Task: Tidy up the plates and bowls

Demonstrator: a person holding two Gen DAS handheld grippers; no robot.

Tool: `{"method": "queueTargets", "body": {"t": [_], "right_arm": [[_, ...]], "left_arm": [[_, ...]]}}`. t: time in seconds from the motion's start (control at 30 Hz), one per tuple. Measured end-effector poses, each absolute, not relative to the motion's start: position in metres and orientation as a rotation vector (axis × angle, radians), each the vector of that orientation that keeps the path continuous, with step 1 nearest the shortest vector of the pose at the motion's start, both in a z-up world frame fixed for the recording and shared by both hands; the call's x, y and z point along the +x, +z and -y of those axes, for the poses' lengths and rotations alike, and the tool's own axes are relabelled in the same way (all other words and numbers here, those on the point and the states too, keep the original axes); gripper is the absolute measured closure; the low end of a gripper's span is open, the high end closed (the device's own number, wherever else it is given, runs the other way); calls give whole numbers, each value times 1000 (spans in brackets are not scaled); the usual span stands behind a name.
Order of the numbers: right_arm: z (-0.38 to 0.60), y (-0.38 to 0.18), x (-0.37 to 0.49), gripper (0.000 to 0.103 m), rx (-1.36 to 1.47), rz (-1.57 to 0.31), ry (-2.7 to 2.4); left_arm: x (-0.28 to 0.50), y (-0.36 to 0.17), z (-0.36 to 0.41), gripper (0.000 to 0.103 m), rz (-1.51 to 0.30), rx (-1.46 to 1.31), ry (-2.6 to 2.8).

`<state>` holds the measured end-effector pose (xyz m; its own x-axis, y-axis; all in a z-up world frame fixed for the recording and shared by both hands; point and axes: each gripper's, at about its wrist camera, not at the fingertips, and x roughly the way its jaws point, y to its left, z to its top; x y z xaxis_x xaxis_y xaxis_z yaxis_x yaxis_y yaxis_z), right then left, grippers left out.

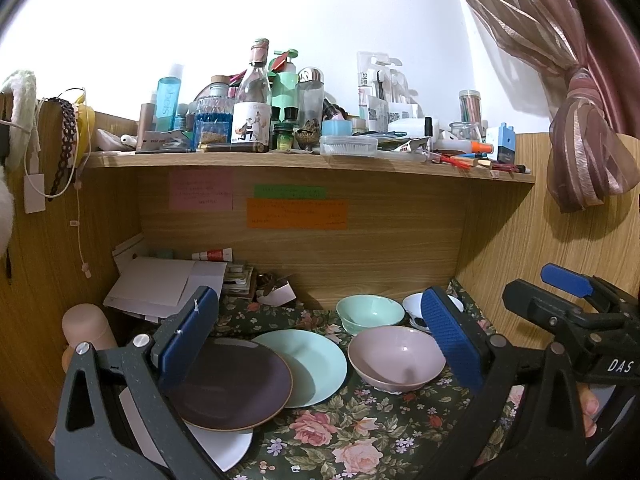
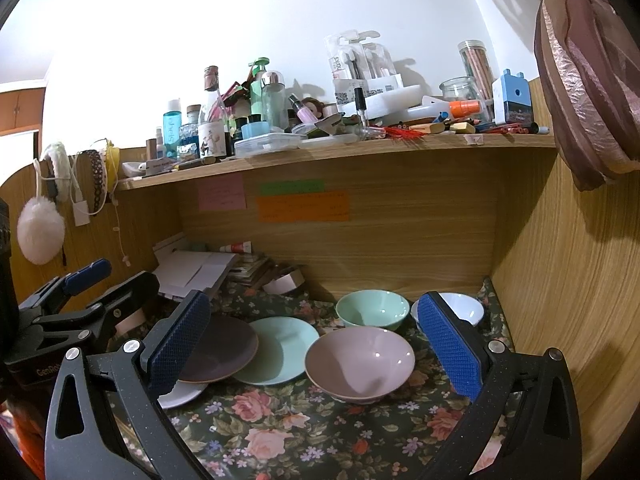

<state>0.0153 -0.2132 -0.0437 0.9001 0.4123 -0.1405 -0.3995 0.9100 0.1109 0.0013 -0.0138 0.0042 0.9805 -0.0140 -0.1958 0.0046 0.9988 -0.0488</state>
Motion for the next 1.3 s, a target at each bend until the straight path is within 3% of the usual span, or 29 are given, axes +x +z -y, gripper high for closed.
{"method": "queueTargets", "body": {"t": [0.77, 1.3], "right_arm": [[202, -44, 24, 0, 64, -194, 434], [125, -96, 79, 0, -8, -431, 564]], "left_arm": [[8, -3, 8, 0, -221, -65, -1], [36, -68, -62, 0, -435, -84, 151]]}}
